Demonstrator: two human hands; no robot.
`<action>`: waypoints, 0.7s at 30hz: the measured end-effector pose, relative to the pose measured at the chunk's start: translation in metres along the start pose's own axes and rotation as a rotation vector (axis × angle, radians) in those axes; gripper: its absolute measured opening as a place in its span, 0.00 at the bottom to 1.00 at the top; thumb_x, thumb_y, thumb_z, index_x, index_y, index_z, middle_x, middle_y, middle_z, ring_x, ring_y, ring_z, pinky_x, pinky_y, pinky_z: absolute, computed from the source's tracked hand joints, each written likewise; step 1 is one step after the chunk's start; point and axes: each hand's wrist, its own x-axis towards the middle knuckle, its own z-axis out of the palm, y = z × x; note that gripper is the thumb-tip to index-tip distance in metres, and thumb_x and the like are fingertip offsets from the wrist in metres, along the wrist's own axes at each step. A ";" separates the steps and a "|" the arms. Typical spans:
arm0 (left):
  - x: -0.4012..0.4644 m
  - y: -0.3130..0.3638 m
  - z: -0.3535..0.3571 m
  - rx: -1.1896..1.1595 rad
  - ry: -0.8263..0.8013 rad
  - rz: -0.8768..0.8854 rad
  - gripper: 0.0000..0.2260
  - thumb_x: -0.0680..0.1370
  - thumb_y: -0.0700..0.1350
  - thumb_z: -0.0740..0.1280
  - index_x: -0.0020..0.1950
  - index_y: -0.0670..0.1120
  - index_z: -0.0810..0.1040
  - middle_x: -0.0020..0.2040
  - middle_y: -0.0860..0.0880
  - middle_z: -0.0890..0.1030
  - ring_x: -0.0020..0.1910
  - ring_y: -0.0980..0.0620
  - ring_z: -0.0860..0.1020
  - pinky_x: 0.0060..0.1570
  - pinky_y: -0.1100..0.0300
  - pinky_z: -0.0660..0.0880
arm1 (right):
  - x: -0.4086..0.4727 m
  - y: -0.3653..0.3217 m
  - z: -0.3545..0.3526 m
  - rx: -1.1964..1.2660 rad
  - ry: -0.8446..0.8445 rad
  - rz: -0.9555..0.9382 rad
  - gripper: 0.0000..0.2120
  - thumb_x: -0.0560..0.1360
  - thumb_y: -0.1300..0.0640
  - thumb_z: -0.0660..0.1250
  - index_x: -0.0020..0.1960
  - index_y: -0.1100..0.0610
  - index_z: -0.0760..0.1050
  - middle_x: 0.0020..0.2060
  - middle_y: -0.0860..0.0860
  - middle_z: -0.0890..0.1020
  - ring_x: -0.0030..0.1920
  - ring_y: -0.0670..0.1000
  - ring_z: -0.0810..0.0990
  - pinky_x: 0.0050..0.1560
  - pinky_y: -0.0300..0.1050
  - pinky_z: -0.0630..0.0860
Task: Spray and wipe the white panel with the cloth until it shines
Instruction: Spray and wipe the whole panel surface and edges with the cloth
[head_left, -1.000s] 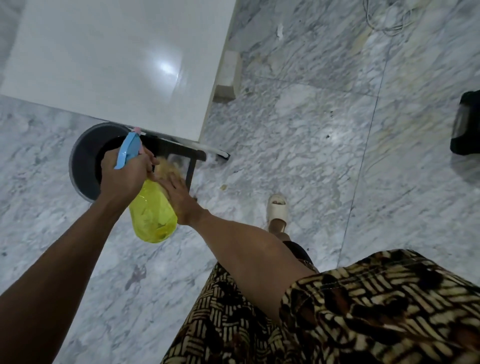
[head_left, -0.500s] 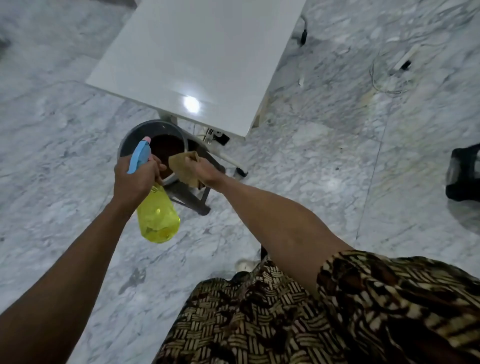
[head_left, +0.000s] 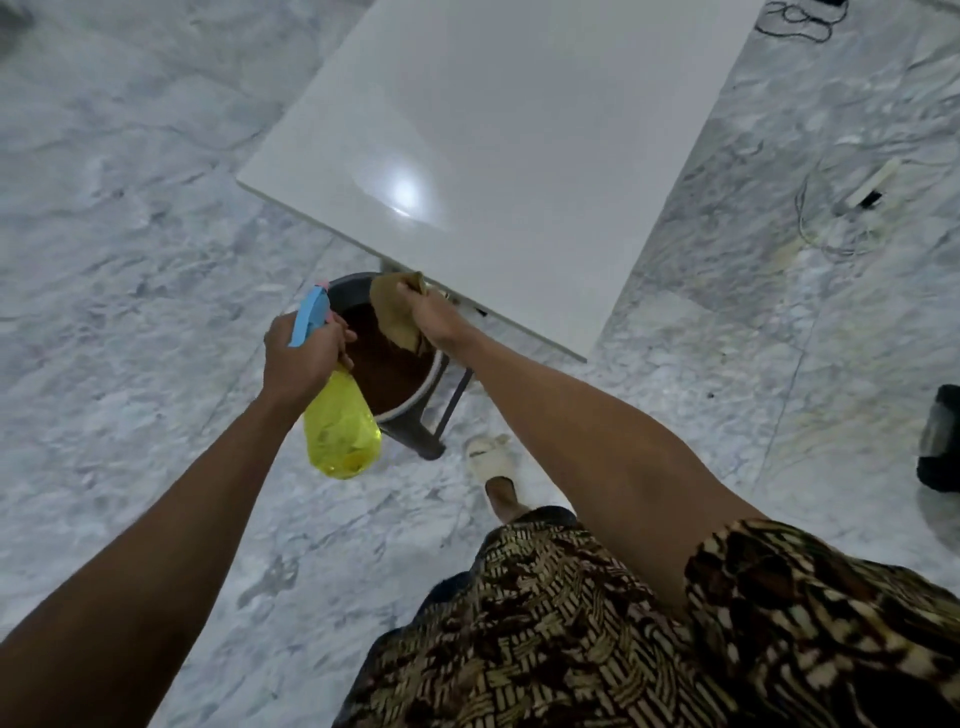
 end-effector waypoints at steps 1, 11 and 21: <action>0.012 0.002 -0.007 -0.011 0.021 -0.015 0.11 0.74 0.30 0.62 0.38 0.43 0.77 0.43 0.41 0.84 0.27 0.56 0.80 0.39 0.52 0.80 | 0.010 -0.009 0.004 -0.001 0.001 0.004 0.18 0.84 0.54 0.56 0.68 0.64 0.71 0.61 0.58 0.78 0.58 0.55 0.77 0.51 0.37 0.75; 0.153 -0.009 -0.116 -0.054 0.124 0.018 0.07 0.78 0.32 0.65 0.42 0.41 0.77 0.46 0.43 0.83 0.29 0.56 0.82 0.41 0.50 0.84 | 0.144 -0.063 0.120 0.100 0.089 0.179 0.17 0.81 0.49 0.63 0.62 0.60 0.76 0.59 0.58 0.81 0.56 0.57 0.80 0.62 0.57 0.77; 0.304 -0.037 -0.267 0.044 0.031 0.283 0.11 0.80 0.36 0.70 0.62 0.42 0.84 0.52 0.49 0.83 0.42 0.65 0.80 0.46 0.74 0.73 | 0.265 -0.107 0.286 0.240 0.398 0.290 0.24 0.80 0.46 0.60 0.71 0.59 0.69 0.62 0.56 0.78 0.59 0.59 0.78 0.62 0.58 0.77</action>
